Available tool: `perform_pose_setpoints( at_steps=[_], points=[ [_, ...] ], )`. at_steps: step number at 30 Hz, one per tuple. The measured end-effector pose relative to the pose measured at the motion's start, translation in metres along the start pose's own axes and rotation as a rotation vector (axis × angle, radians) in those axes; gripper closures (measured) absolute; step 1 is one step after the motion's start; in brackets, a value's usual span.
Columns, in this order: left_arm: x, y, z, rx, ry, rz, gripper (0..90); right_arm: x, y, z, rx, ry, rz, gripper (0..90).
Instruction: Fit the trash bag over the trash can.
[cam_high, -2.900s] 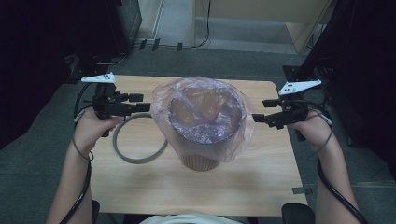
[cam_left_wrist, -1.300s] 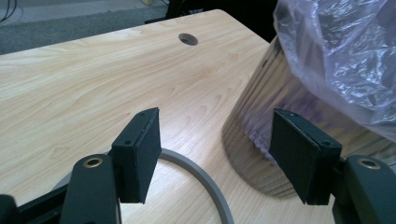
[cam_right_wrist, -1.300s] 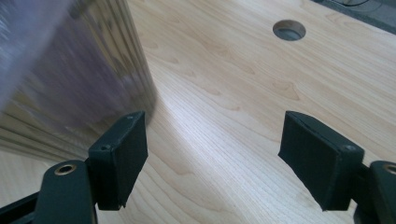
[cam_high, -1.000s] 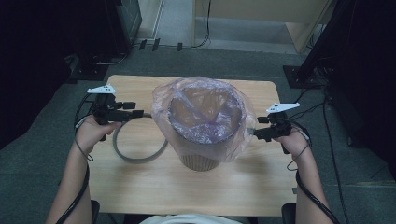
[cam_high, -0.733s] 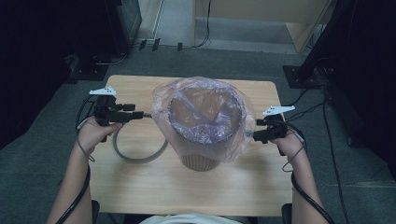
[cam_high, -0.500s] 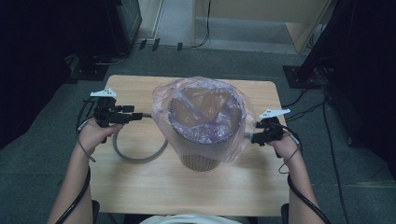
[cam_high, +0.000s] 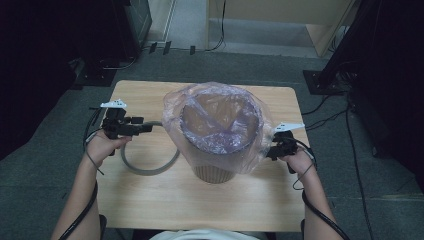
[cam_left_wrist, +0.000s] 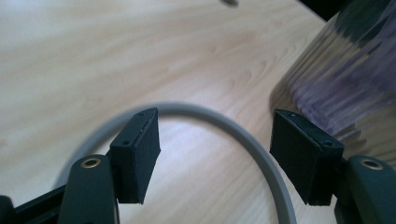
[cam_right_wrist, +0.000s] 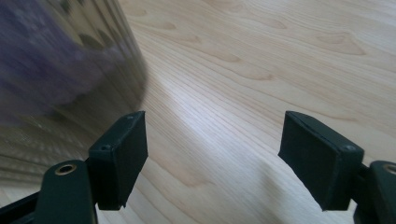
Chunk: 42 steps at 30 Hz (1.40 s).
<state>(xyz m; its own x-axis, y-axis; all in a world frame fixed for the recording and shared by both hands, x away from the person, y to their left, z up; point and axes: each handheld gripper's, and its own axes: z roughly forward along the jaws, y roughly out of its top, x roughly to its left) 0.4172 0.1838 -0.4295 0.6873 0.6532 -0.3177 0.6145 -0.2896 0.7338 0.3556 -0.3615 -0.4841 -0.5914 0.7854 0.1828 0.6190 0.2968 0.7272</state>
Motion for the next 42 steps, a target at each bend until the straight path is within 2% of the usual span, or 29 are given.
perform_pose_setpoints(
  at_steps=[2, 8, 10, 13, 17, 20, 25, 30, 38, 42],
  points=[
    [0.002, -0.002, 0.003, 0.016, 0.003, 0.0, 32.5, 0.002, -0.002, 0.002, -0.001, 0.004, 0.001, 23.5],
    [0.007, -0.008, 0.007, 0.008, 0.021, 0.0, 32.6, 0.005, -0.008, 0.011, 0.039, -0.011, -0.023, 23.5],
    [0.007, -0.013, 0.009, -0.008, 0.033, 0.044, 32.7, 0.005, -0.01, 0.013, 0.049, 0.0, -0.027, 23.5],
    [0.007, -0.016, 0.013, 0.003, 0.032, 0.058, 32.8, 0.005, -0.013, 0.016, 0.039, -0.01, -0.036, 23.4],
    [0.014, -0.02, 0.017, 0.034, 0.059, 0.023, 31.8, 0.003, -0.016, 0.02, 0.046, -0.03, -0.026, 23.2],
    [0.018, -0.024, 0.018, 0.04, 0.075, 0.018, 31.8, 0.002, -0.018, 0.023, 0.066, -0.042, -0.038, 22.8],
    [0.025, -0.028, 0.024, 0.054, 0.097, 0.042, 31.9, 0.001, -0.018, 0.026, 0.059, -0.05, -0.047, 22.3],
    [0.029, -0.029, 0.028, 0.053, 0.102, 0.035, 31.9, -0.001, -0.02, 0.03, 0.03, -0.07, -0.08, 19.3],
    [0.036, -0.032, 0.022, 0.037, 0.12, 0.027, 31.9, -0.001, -0.022, 0.035, -0.005, -0.09, -0.104, 17.2],
    [0.044, -0.036, 0.013, 0.029, 0.157, 0.003, 31.9, 0.0, -0.021, 0.037, -0.004, -0.092, -0.111, 16.1]
  ],
)
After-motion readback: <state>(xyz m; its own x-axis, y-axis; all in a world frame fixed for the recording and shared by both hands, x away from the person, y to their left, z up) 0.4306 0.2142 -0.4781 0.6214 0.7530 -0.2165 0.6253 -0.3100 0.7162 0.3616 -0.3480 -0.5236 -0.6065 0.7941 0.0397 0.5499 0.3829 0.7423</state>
